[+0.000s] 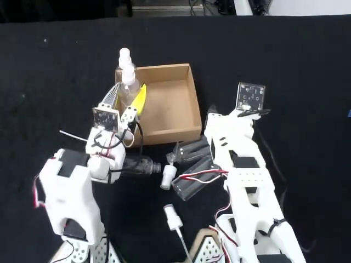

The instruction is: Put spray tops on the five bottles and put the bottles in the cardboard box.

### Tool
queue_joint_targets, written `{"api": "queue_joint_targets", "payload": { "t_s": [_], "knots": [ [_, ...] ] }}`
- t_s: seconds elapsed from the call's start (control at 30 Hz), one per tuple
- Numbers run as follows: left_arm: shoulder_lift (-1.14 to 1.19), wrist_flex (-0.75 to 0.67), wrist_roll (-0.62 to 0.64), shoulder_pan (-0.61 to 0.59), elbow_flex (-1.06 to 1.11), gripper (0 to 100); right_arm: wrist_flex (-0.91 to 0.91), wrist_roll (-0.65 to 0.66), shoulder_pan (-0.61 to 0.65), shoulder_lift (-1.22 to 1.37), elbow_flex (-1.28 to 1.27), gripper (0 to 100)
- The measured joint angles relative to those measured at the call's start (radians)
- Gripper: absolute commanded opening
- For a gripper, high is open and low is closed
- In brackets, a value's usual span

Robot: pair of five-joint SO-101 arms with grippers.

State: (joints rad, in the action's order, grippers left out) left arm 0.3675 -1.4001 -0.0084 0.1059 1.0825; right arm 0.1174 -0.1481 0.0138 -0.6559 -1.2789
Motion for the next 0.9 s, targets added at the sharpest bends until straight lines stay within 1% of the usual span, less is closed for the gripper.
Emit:
{"api": "queue_joint_targets", "payload": {
  "t_s": [0.17, 0.37, 0.57, 0.9],
  "knots": [
    [0.089, -0.074, 0.000, -0.005, -0.037, 3, 0.000, 0.000, 0.000, 0.000, 0.000, 20.8],
    [0.092, -0.078, 0.000, -0.005, -0.044, 4, 0.000, 0.000, 0.000, 0.000, 0.000, 20.8],
    [0.092, -0.078, 0.000, -0.005, -0.044, 21, 0.000, 0.000, 0.000, 0.000, 0.000, 20.8],
    [0.092, -0.078, 0.000, -0.005, -0.044, 23, 0.000, 0.000, 0.000, 0.000, 0.000, 20.8]
  ]
}}
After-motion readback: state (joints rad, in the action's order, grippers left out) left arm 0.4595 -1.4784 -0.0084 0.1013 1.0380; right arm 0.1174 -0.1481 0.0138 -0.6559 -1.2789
